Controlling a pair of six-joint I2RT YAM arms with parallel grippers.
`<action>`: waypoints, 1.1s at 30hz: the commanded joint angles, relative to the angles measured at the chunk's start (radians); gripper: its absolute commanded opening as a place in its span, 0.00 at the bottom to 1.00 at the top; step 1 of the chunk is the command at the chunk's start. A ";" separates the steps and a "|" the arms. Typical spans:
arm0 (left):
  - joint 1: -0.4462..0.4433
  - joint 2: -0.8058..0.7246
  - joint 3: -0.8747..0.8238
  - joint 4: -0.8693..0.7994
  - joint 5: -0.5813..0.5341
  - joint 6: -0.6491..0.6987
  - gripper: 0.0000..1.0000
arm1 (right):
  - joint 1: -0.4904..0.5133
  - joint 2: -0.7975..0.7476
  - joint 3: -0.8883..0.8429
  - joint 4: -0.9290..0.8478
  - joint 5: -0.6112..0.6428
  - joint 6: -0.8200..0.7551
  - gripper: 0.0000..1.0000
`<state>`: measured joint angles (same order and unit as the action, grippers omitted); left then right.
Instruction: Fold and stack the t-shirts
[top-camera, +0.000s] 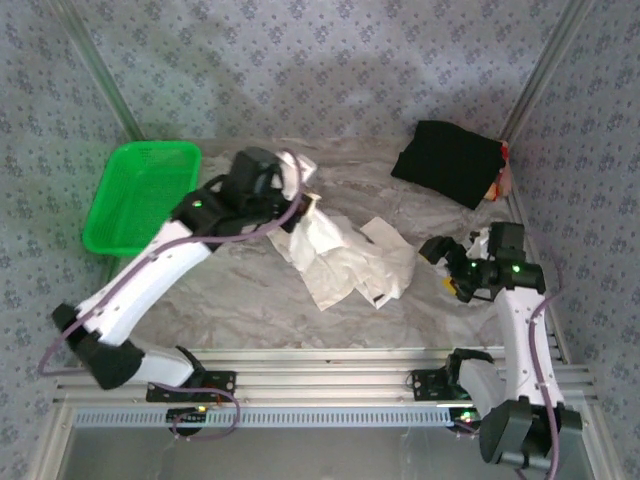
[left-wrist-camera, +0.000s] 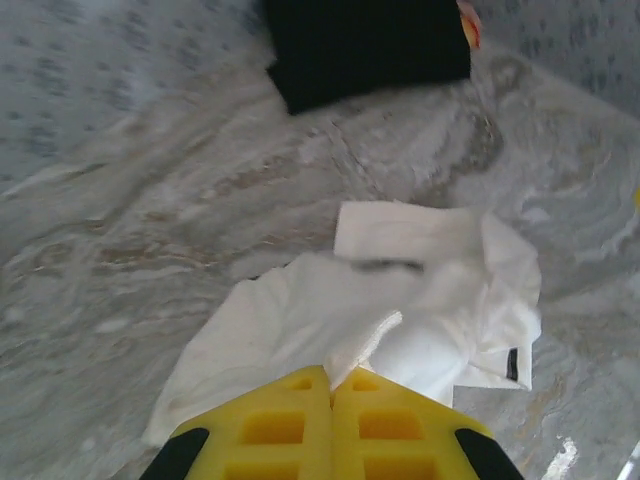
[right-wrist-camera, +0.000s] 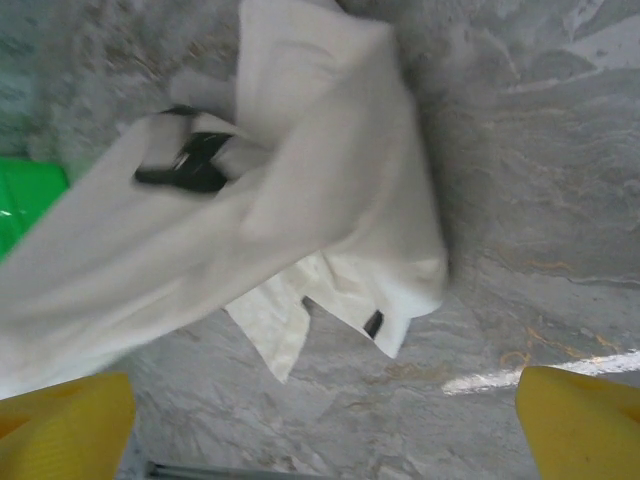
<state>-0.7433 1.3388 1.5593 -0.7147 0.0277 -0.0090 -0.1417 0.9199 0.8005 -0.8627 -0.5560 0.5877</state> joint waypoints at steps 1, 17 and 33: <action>0.049 -0.074 -0.039 -0.071 -0.022 -0.087 0.00 | 0.071 0.039 -0.015 -0.018 0.111 -0.008 1.00; 0.296 -0.297 -0.266 -0.049 0.078 -0.233 0.00 | 0.455 0.345 -0.077 0.204 0.340 0.086 0.88; 0.320 -0.261 -0.163 -0.042 0.126 -0.250 0.00 | 0.505 0.383 0.105 0.245 0.285 0.099 0.70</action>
<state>-0.4316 1.0752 1.3308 -0.7727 0.1352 -0.2489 0.3702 1.3491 0.8524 -0.5419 -0.2512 0.7105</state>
